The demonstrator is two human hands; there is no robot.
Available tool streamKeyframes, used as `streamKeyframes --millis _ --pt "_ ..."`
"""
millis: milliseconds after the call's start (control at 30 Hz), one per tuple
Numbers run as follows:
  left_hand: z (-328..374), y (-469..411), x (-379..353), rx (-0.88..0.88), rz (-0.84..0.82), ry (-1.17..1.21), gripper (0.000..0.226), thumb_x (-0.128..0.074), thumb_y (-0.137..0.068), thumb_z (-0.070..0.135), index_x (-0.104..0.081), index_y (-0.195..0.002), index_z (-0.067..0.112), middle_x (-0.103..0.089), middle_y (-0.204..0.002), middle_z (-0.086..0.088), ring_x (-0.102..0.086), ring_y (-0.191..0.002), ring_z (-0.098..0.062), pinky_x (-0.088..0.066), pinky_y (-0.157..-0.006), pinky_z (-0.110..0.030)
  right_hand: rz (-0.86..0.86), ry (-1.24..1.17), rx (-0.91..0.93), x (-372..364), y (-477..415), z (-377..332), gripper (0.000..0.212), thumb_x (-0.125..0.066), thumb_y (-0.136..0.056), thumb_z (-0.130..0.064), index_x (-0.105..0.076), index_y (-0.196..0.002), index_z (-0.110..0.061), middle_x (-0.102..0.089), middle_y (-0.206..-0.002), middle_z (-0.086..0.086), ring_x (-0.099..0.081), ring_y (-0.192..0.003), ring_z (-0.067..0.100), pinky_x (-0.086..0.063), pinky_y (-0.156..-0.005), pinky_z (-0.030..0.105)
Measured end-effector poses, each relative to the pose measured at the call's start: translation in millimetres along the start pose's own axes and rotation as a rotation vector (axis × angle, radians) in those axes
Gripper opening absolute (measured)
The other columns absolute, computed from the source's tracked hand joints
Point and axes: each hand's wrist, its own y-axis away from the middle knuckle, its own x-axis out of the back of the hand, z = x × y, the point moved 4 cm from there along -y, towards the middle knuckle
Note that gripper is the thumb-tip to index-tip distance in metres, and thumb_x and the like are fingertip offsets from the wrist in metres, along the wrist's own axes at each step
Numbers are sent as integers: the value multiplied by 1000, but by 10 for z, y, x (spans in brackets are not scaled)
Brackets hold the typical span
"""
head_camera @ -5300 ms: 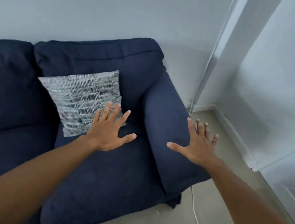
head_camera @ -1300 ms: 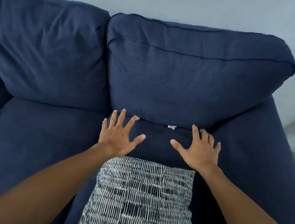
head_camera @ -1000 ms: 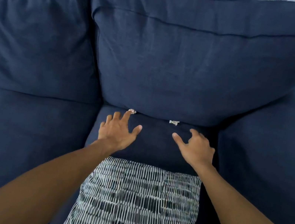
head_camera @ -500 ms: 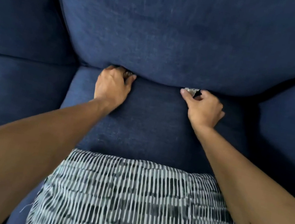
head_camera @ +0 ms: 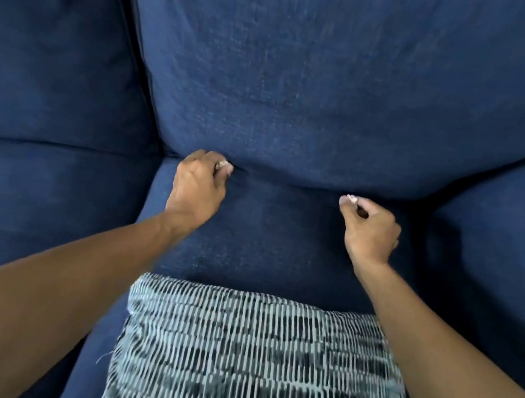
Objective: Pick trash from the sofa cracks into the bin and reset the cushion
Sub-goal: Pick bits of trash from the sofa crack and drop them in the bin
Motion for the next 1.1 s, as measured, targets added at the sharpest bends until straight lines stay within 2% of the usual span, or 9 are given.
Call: streamKeyframes --millis 100,200,400,500,633,767,933,1033,1100 --pt "274 27 390 -32 -4 45 12 -59 -95 11 -67 -87 5 -66 -83 -7 -58 -77 -22 -46 -73 -33 -13 -39 24 372 152 -196 32 -63 -84 -53 -71 -75 -23 -67 -67 -13 -66 -83 22 -50 -89 53" --pt "616 94 810 -51 -3 99 11 -61 -95 12 -68 -87 6 -64 -84 -1 -59 -78 -19 -46 -75 -29 -24 -54 49 790 297 -416 34 -59 -81 -58 -70 -73 -27 -69 -68 -13 -66 -82 22 -51 -88 54" --pt "1529 405 1487 -74 -30 175 10 -61 -96 17 -67 -91 12 -63 -87 8 -60 -83 -16 -47 -79 -29 -9 -30 85 1870 716 -875 32 -65 -89 -46 -70 -71 -20 -63 -60 -7 -62 -76 19 -48 -90 53" --pt "2076 611 1743 -123 -36 204 11 -60 -97 16 -66 -88 11 -62 -81 8 -59 -77 -15 -48 -75 -29 14 -41 95 2452 949 -1035 31 -65 -89 -47 -71 -75 -21 -70 -71 -7 -63 -82 18 -46 -93 53" --pt "2796 899 1972 -180 -41 246 12 -59 -97 17 -62 -86 17 -58 -77 14 -56 -74 -8 -40 -71 -17 65 -43 105 3227 1271 -1172 28 -64 -90 -47 -75 -83 -22 -70 -75 -10 -60 -83 18 -46 -94 52" --pt "3581 1125 2120 -262 -68 278 12 -57 -99 20 -61 -88 17 -55 -73 15 -54 -71 -5 -35 -67 -11 116 -41 97 4001 1563 -1130 30 -61 -90 -50 -72 -78 -25 -70 -72 -10 -63 -79 17 -49 -89 50" --pt "4517 1369 2139 -362 -124 318 12 -55 -99 19 -61 -88 17 -54 -71 16 -53 -71 -3 -35 -66 -7 206 23 77 4939 1858 -877 39 -59 -91 -50 -64 -73 -15 -59 -59 -4 -56 -65 18 -42 -70 37" --pt "4989 1573 2020 -421 -188 363 15 -54 -100 21 -61 -89 14 -57 -72 12 -53 -71 -9 -36 -66 -12 243 40 30 5420 2019 -572 44 -56 -88 -55 -68 -80 -14 -66 -67 -2 -63 -72 22 -50 -75 42" --pt "5262 1744 1905 -465 -239 404 20 -52 -101 25 -61 -88 12 -61 -72 2 -54 -70 -13 -38 -65 -11 289 60 -15 5713 2164 -349 41 -58 -89 -55 -73 -87 -17 -72 -77 -4 -66 -79 22 -52 -79 43"
